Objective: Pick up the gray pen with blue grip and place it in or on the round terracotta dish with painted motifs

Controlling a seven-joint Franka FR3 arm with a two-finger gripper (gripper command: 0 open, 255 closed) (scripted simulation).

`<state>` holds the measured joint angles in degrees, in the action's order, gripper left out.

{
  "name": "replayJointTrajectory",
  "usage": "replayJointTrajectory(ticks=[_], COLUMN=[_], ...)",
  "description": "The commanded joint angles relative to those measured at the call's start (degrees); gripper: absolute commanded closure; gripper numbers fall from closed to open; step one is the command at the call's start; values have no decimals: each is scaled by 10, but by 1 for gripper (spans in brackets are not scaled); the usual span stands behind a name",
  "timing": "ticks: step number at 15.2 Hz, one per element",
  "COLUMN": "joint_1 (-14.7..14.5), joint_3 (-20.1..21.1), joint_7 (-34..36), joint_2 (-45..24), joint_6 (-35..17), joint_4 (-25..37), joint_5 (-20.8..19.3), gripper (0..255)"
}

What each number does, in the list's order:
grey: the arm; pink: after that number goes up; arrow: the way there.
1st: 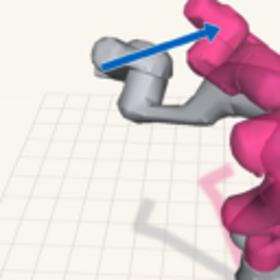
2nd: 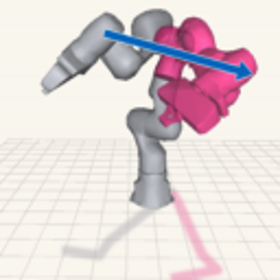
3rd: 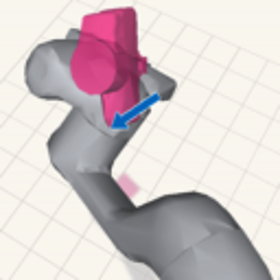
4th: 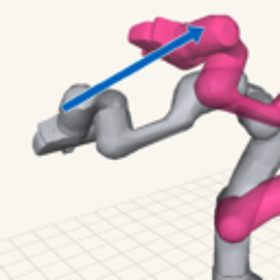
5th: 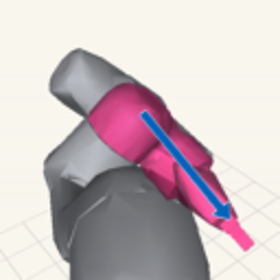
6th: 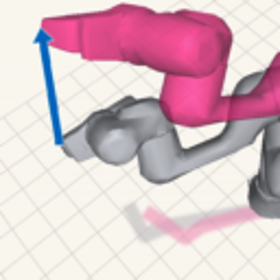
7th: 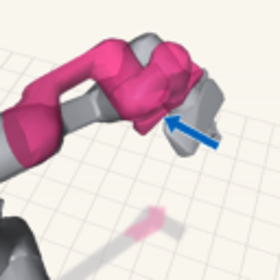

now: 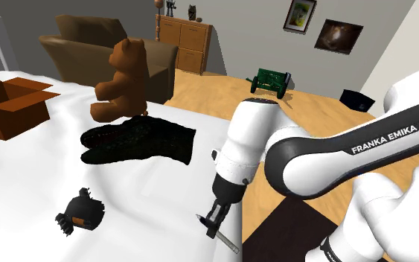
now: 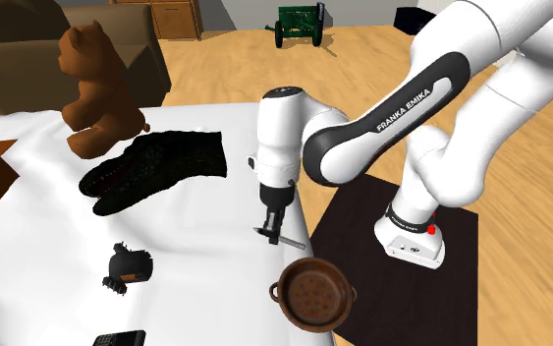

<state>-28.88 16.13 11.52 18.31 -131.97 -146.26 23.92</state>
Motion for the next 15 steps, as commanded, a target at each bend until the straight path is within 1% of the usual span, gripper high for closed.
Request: replayJointTrajectory(ticks=[1, 8, 15], joint_1=[-17, -78, -83], joint_3=[17, 81, 93], joint_7=[24, 113, 96], joint_2=[30, 107, 65], joint_6=[2, 8, -59], joint_4=[-21, -66, -93], joint_5=[13, 61, 78], gripper=[255, 255, 255])
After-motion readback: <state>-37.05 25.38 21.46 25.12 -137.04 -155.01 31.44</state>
